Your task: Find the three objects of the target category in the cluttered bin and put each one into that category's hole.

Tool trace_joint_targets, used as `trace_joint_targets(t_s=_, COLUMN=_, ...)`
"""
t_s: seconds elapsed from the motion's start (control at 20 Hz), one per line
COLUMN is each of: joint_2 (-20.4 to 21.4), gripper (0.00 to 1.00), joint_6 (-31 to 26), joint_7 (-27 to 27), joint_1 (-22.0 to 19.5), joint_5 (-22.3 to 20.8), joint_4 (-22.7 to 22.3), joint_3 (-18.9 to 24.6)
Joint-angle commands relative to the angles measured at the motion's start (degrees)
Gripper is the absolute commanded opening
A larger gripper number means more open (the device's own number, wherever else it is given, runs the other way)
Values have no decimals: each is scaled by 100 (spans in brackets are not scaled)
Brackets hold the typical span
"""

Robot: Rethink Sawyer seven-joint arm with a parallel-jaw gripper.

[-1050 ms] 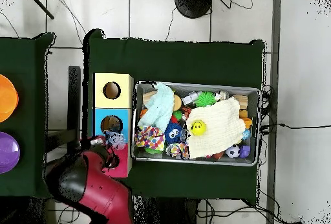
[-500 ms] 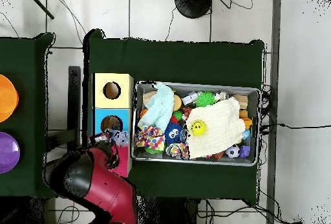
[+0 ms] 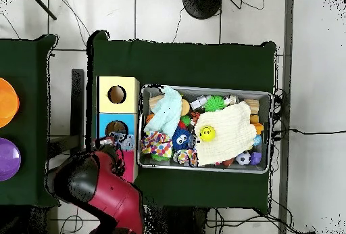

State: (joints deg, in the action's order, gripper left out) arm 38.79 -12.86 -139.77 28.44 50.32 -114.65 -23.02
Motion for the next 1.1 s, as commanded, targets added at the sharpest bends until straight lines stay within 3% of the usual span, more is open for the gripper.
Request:
trace_joint_targets(t_s=0.05, joint_2=-231, gripper=0, joint_6=140, joint_7=-1440, joint_1=-319, joint_5=376, joint_4=16, joint_3=957)
trace_joint_targets(t_s=0.9, joint_2=-455, gripper=0, joint_6=-492, joint_7=-1725, joint_1=-19, joint_5=322, joint_4=463, joint_3=591)
trace_joint_targets(t_s=1.1, joint_2=-322, gripper=0, joint_6=-432, joint_7=-1346, joint_1=-235, joint_5=273, joint_4=323, joint_3=845)
